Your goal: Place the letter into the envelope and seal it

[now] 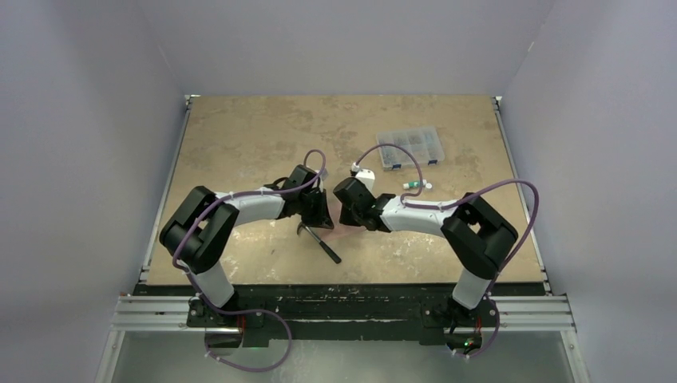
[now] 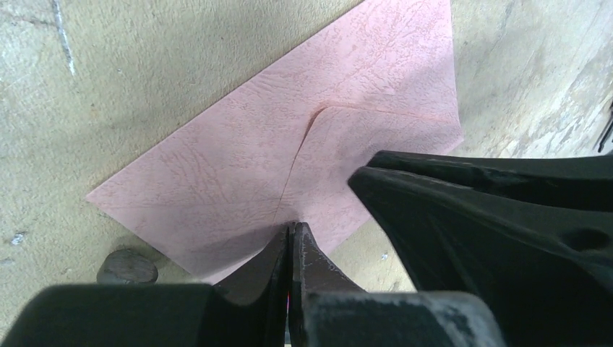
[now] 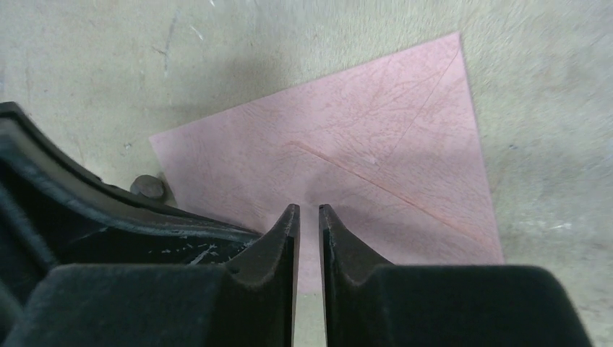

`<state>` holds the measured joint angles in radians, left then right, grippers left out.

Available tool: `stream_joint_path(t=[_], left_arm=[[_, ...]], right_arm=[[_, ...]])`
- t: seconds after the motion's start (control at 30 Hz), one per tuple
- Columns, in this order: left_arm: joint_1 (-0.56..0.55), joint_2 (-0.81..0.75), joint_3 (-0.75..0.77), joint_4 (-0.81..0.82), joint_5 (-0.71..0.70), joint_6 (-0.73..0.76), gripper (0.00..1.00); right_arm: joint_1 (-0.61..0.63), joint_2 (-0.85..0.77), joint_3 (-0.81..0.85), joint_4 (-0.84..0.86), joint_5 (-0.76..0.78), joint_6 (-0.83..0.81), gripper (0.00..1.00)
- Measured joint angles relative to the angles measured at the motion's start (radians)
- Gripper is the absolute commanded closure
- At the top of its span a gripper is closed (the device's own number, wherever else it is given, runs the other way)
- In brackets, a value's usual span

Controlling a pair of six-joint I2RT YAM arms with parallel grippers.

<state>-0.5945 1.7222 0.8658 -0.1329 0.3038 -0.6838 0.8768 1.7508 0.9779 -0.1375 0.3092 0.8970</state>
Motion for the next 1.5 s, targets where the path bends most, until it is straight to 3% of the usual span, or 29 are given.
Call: stream_joint_path(t=[0.2,0.73,1.27,1.5], left_arm=[[-0.005,0.0,0.008,-0.013,-0.013,0.008,1.0],[-0.007,0.002,0.007,-0.003,-0.012,0.023,1.0],[0.031,-0.002,-0.039,0.083,0.041,0.003,1.0],[0.058,-0.014,-0.068,0.11,0.052,-0.017,1.0]], right_arm=[[0.0,-0.029,0.043,-0.013,0.043,-0.11,0.87],[0.021,0.102,0.105,0.012,0.053,-0.236,0.87],[0.053,0.193,0.211,-0.047,0.157,-0.14,0.84],[0.054,0.181,0.179,-0.022,0.176,-0.1,0.82]])
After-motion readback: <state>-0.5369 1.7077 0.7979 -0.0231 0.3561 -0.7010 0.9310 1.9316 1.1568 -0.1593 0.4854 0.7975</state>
